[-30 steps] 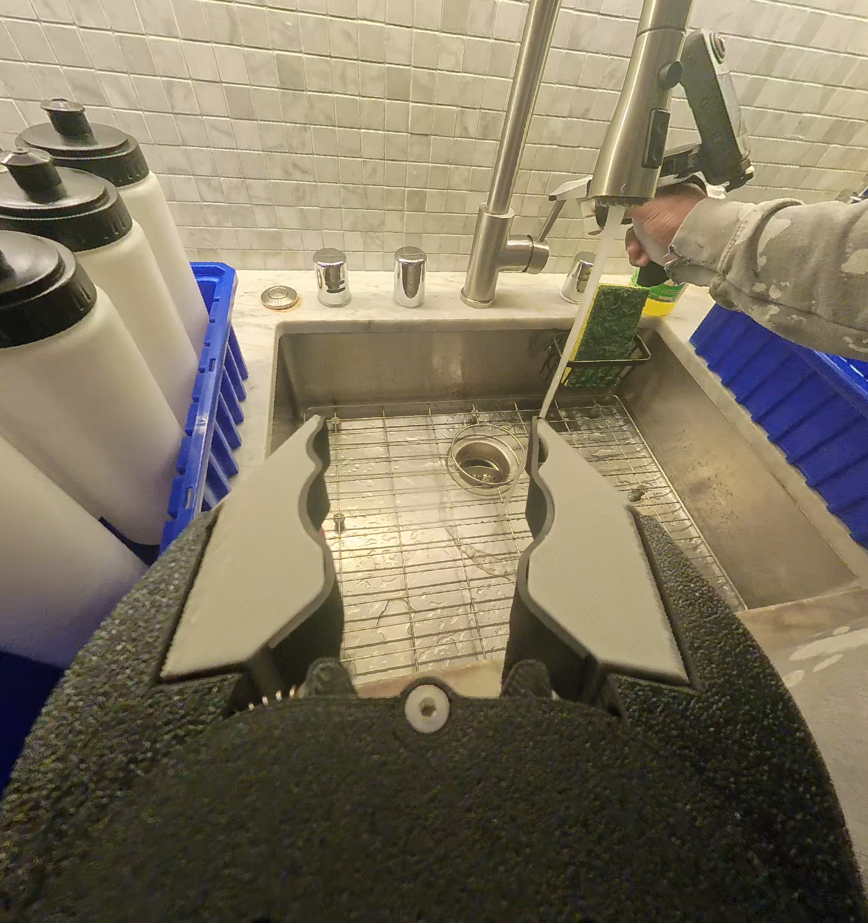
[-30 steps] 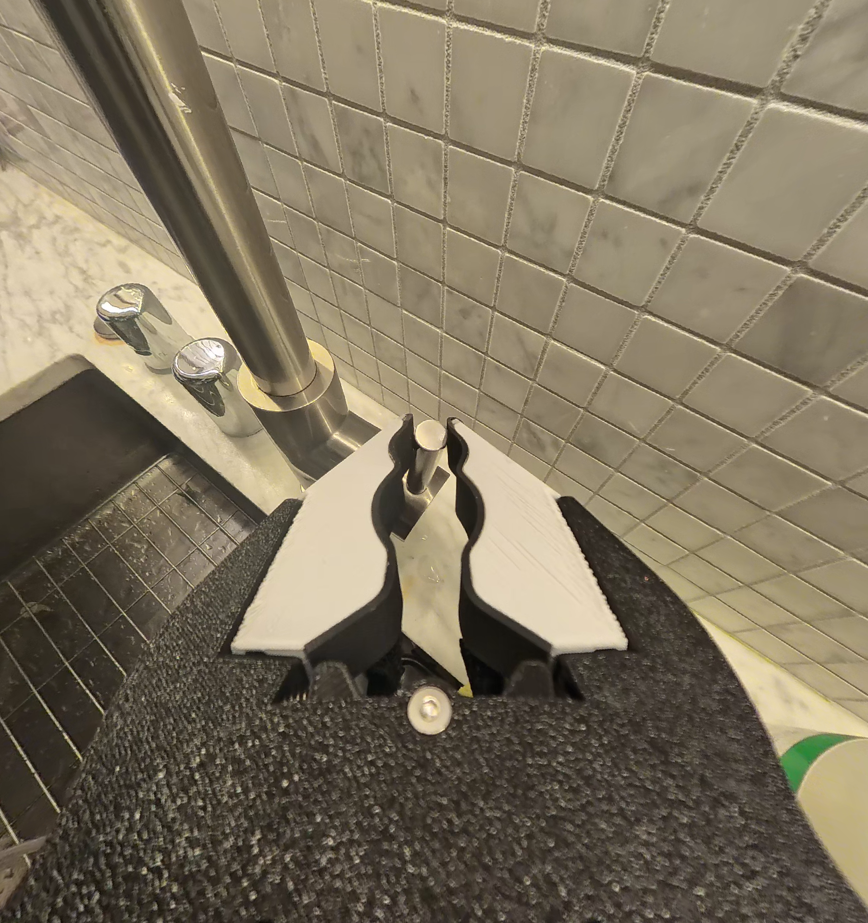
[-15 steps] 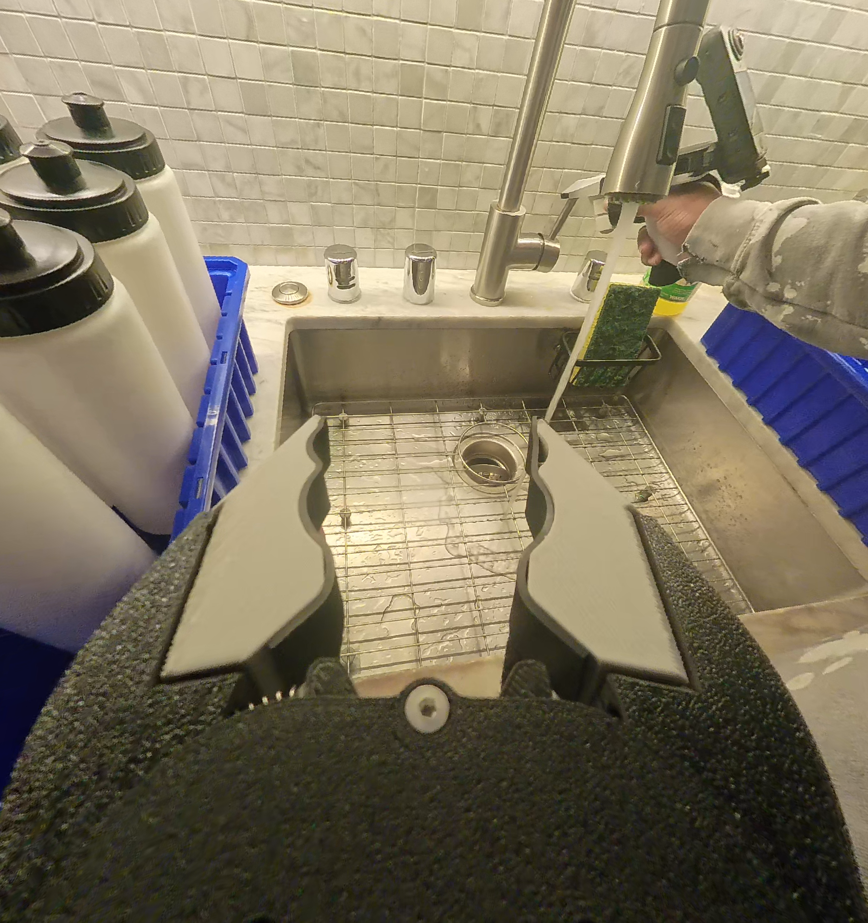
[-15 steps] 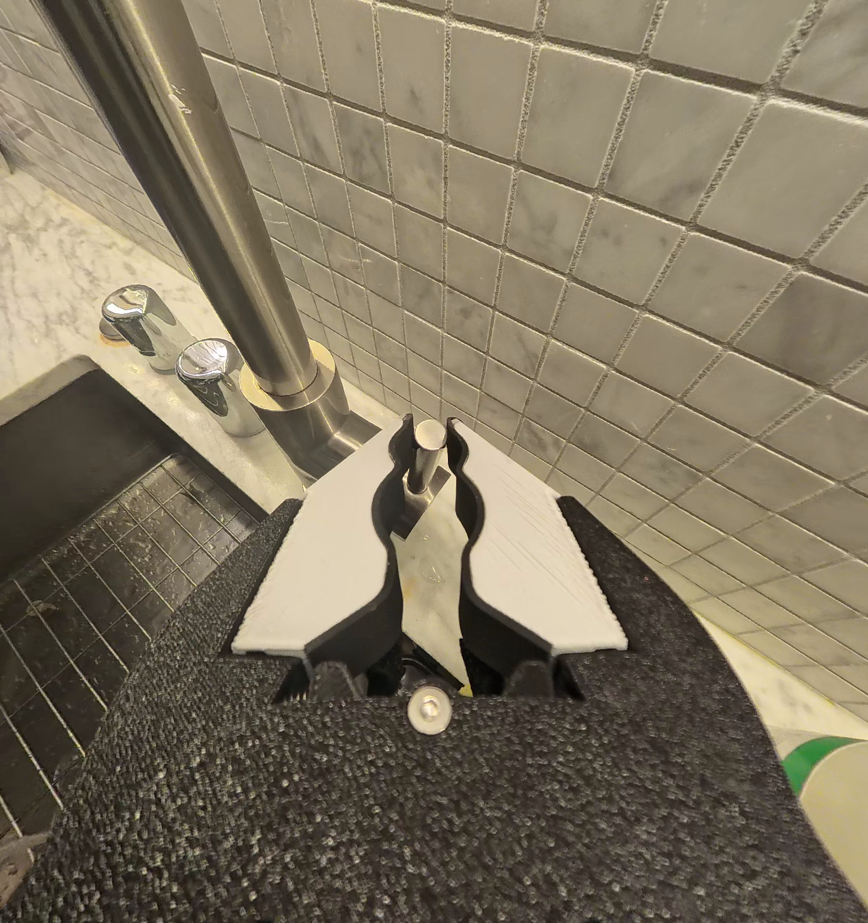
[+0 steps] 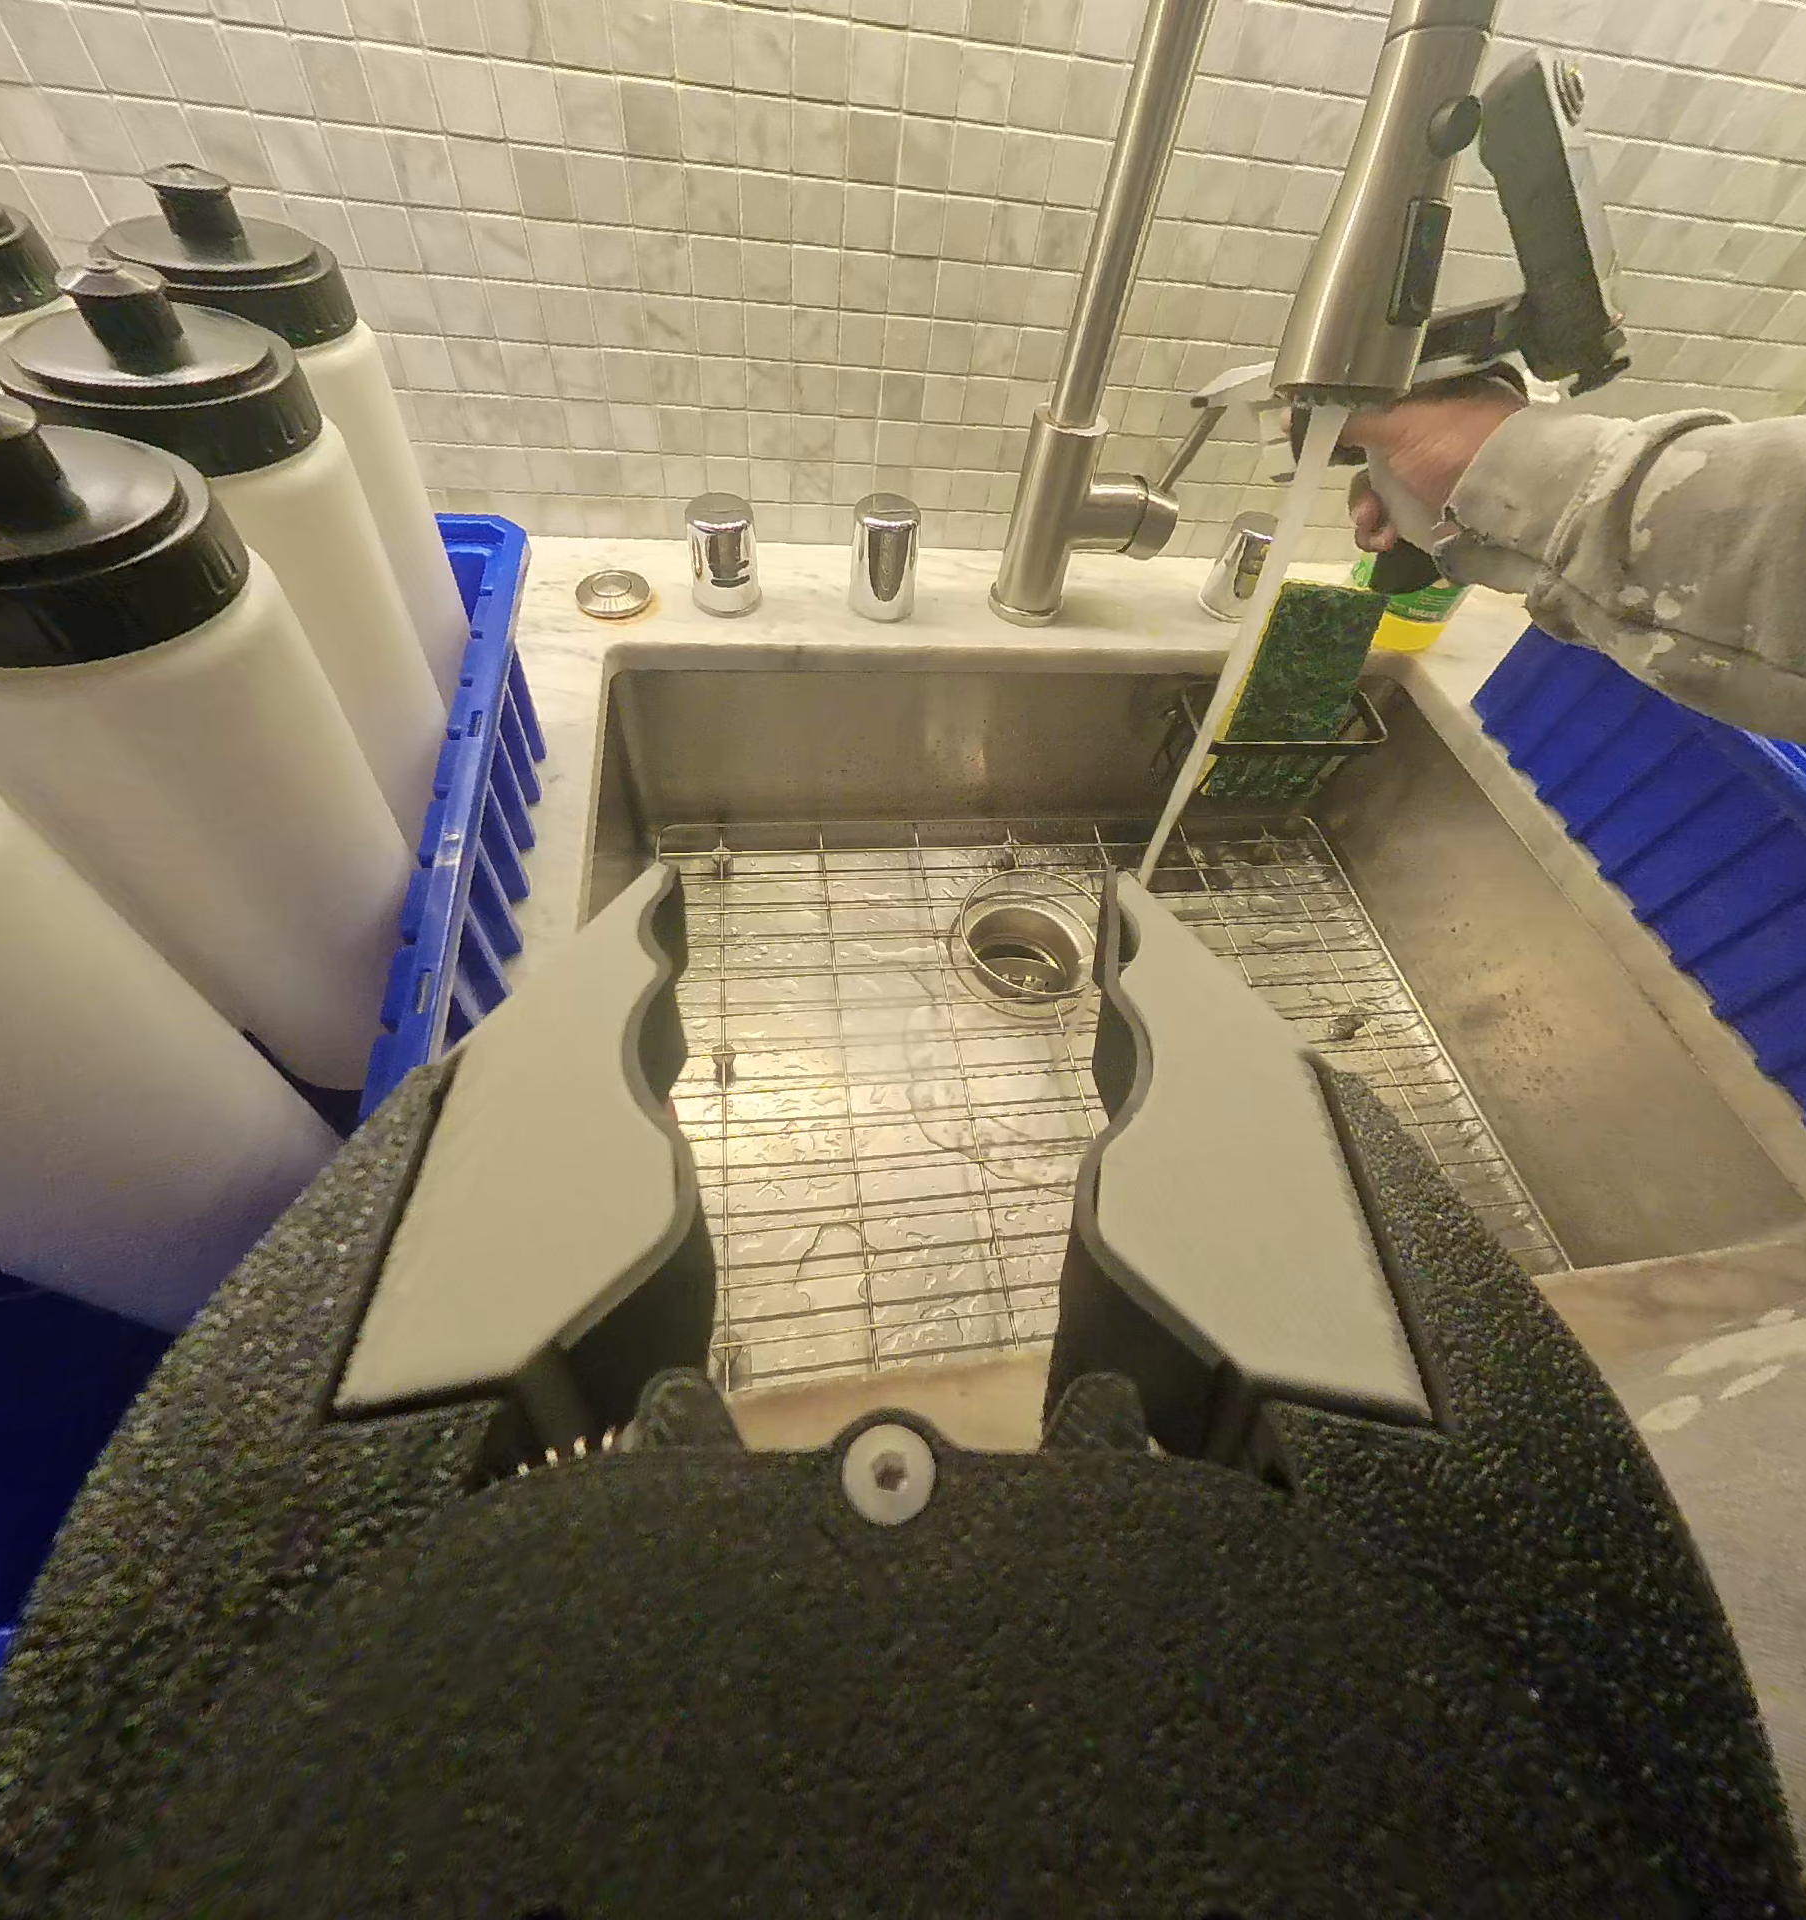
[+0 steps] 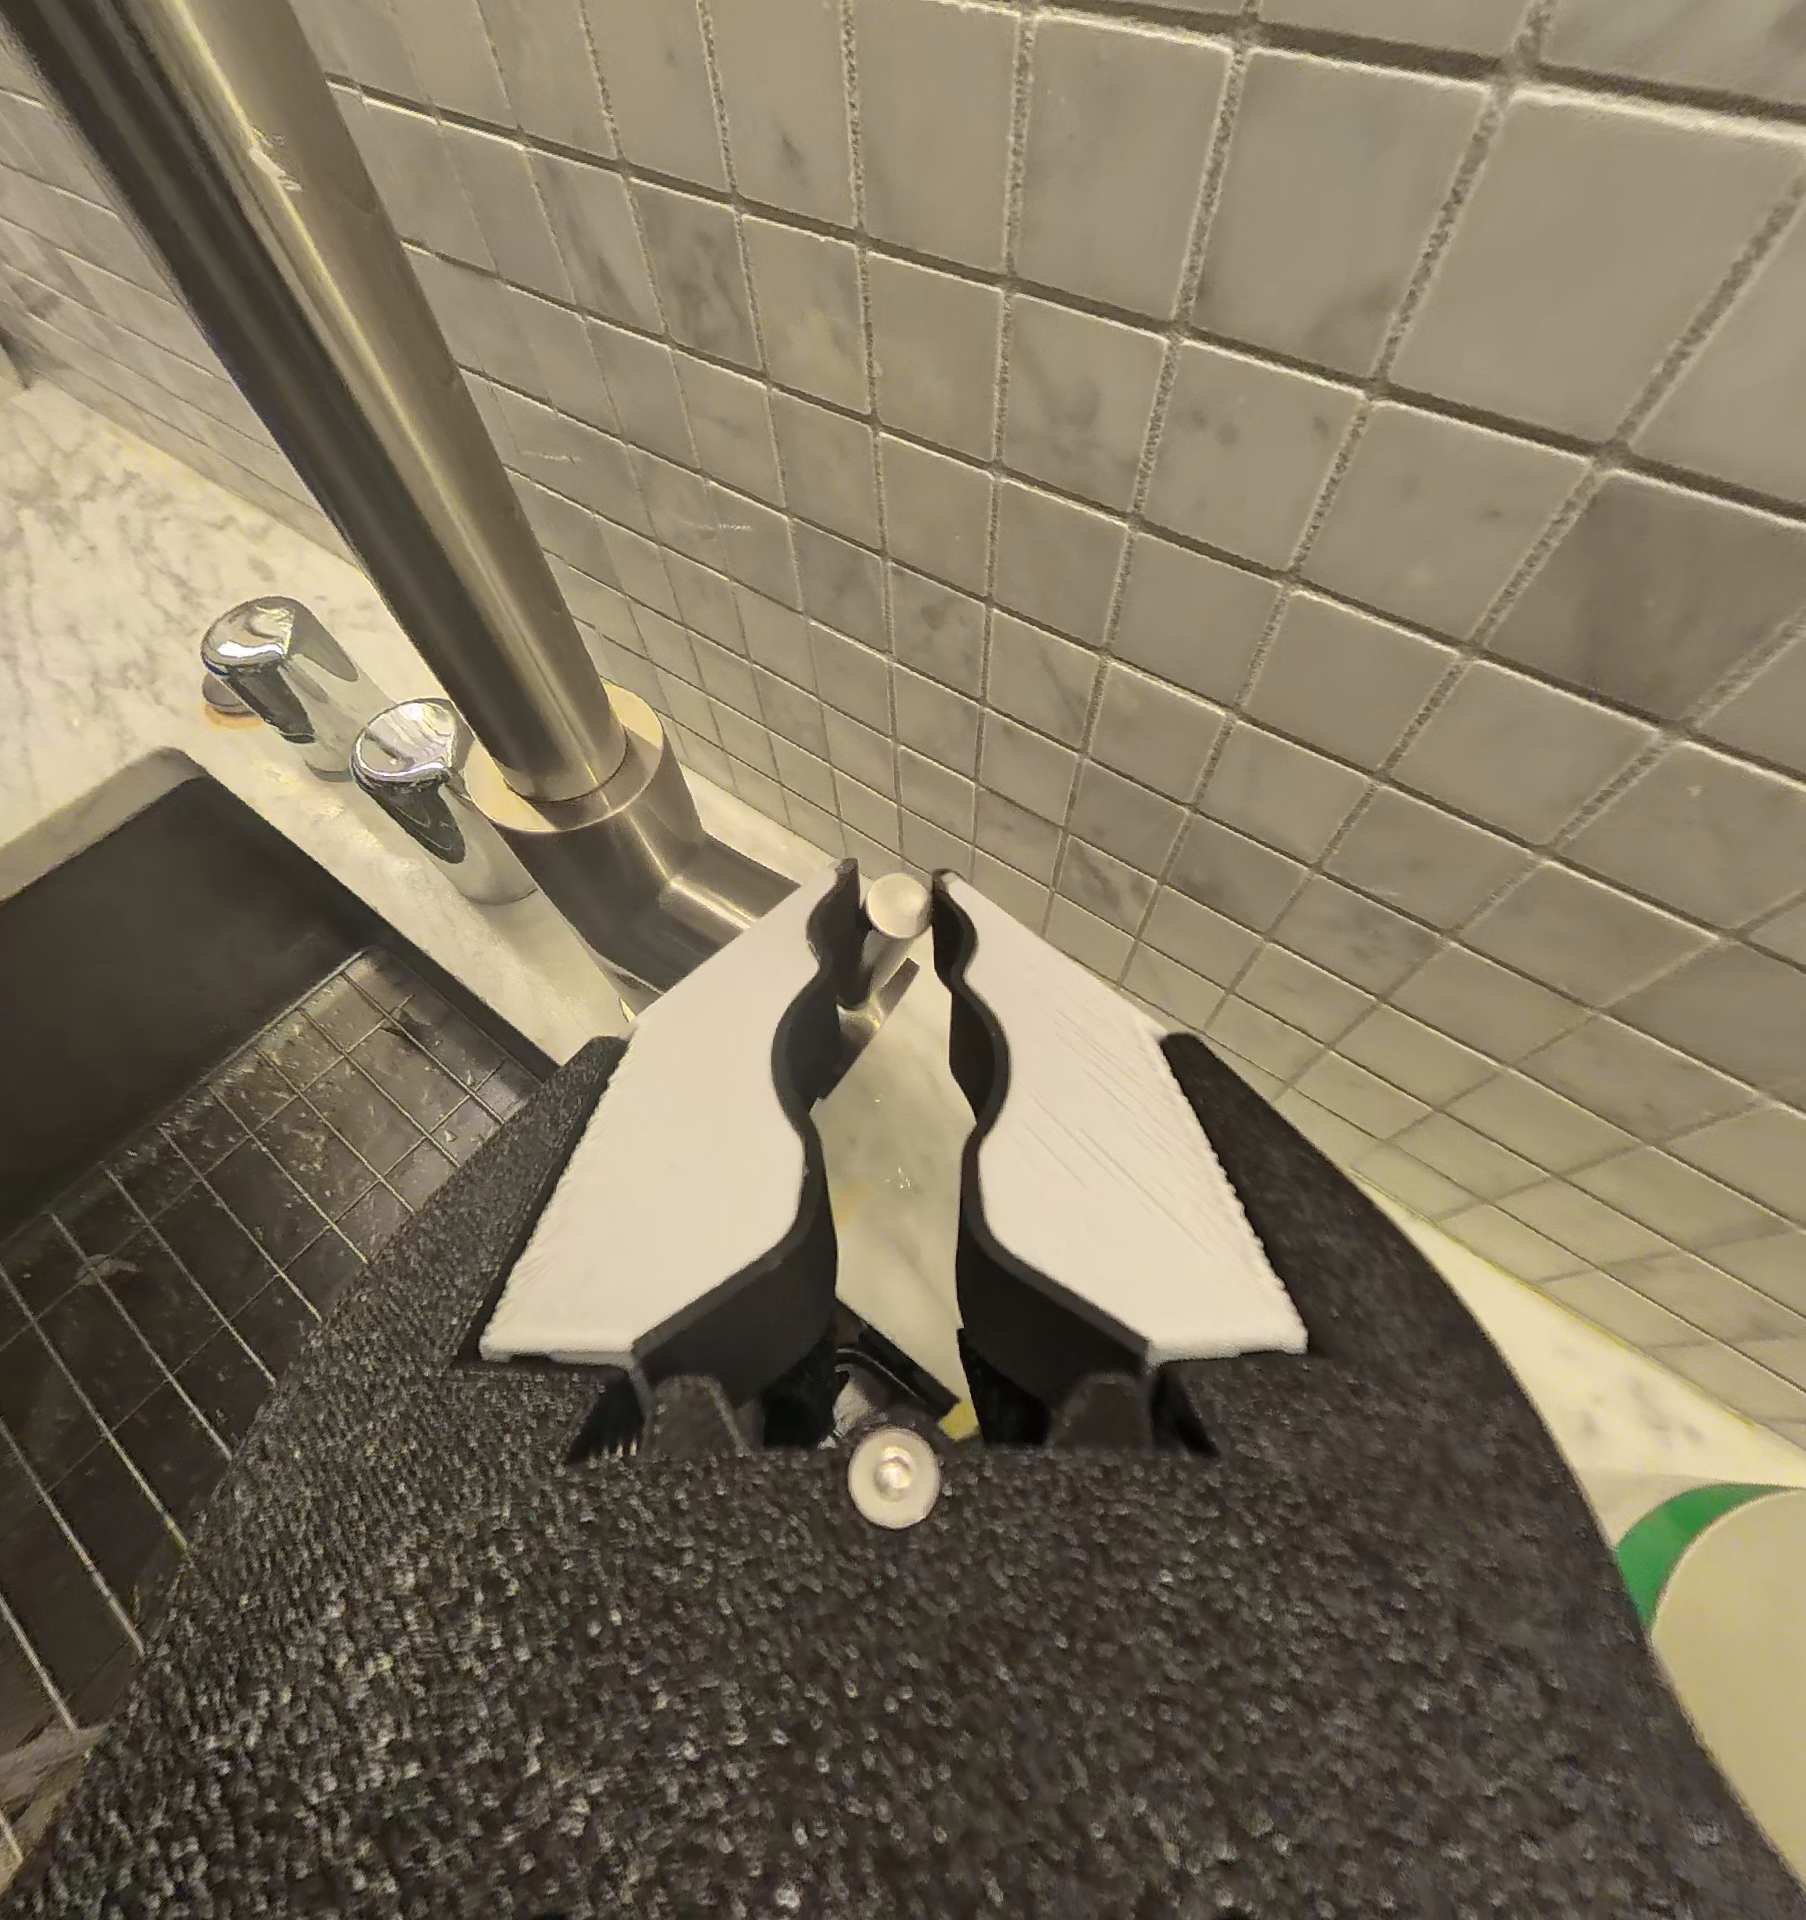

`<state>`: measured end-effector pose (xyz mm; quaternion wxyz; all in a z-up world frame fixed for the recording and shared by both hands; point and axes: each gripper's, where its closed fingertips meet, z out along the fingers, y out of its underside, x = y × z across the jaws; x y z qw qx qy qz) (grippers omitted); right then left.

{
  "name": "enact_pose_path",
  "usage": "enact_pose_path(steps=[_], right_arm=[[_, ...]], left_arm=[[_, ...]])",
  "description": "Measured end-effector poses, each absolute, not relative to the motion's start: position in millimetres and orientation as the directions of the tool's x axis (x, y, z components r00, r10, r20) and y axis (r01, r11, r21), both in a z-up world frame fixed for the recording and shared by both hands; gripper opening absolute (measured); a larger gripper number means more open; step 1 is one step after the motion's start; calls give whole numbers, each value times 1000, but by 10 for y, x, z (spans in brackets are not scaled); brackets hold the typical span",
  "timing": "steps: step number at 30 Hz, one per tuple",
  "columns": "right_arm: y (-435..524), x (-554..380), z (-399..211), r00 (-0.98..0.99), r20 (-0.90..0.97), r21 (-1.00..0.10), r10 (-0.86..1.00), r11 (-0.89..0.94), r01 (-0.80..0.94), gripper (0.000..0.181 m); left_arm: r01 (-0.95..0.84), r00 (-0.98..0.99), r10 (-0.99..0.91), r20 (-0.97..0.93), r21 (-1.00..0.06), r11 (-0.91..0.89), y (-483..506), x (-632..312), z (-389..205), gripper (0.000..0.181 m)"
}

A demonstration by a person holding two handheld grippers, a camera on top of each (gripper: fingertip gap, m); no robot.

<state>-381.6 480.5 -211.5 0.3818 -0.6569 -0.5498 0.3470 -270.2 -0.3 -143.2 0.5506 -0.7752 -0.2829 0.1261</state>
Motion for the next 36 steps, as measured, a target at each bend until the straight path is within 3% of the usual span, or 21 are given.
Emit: enact_pose_path(steps=[25, 30, 36], right_arm=[[4834, -3774, -2113, 202, -66, -876, 977, -154, 457, 15], [4680, -3567, -1769, 247, -50, -915, 968, -144, 377, 39], [4040, -2935, -1339, 207, -96, -951, 974, -152, 271, 44]], left_arm=[[296, 815, 569, 114, -925, -239, 25, -2699, -1438, 79], [292, 822, 556, 121, -928, -230, 76, -2680, -1435, 79], [287, 832, 538, 135, -935, -210, 67, -2673, -1414, 80]])
